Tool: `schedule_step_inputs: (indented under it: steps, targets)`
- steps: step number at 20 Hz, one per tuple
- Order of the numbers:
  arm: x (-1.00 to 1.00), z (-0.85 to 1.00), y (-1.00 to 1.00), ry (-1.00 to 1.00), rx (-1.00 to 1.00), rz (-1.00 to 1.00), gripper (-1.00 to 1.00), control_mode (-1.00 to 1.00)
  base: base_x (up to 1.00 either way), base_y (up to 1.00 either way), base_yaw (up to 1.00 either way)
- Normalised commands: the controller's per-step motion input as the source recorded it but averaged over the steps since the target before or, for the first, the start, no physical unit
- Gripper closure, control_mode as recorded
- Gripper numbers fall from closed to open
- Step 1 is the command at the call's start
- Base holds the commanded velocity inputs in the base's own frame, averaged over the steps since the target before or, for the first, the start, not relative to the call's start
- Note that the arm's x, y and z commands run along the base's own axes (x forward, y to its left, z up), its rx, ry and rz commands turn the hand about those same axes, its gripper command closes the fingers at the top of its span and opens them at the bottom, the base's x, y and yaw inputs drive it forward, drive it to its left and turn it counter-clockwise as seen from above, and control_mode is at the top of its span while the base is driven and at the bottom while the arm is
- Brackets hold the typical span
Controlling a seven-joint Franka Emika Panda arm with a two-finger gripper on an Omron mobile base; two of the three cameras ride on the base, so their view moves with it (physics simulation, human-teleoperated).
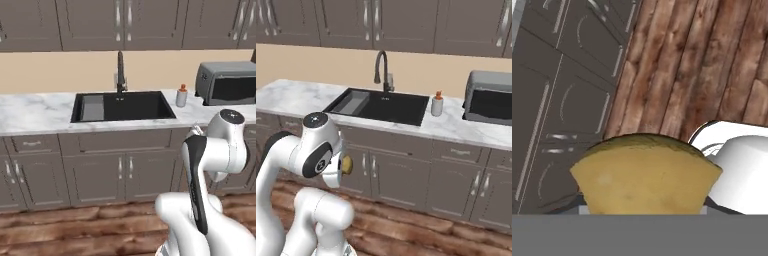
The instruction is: Restock the sink supplies by placing the sponge and soap dispenser on the counter and next to the sink. Make sure the soap dispenser is upright.
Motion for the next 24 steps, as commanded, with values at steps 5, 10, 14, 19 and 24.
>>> schedule_step_inputs:
  steps: [5, 10, 14, 19, 24]
  targets:
    - [0.0, 0.0, 0.0, 0.0, 0.0, 0.0, 1.0, 1.0, 1.0, -0.84, 0.0]
    - [0.0, 0.0, 0.0, 0.0, 0.0, 0.0, 1.0, 1.0, 0.91, -0.68, 0.0]
    - [0.0, 0.0, 0.0, 0.0, 0.0, 0.0, 1.0, 1.0, 0.76, -0.49, 0.0]
    - [0.18, -0.16, -0.01, 0.02, 0.02, 0.0, 1.0, -1.0, 0.34, -0.12, 0.0]
    - [0.93, -0.55, 0.0, 0.1, 0.04, 0.0, 1.0, -1.0, 0.0, 0.0, 0.0]
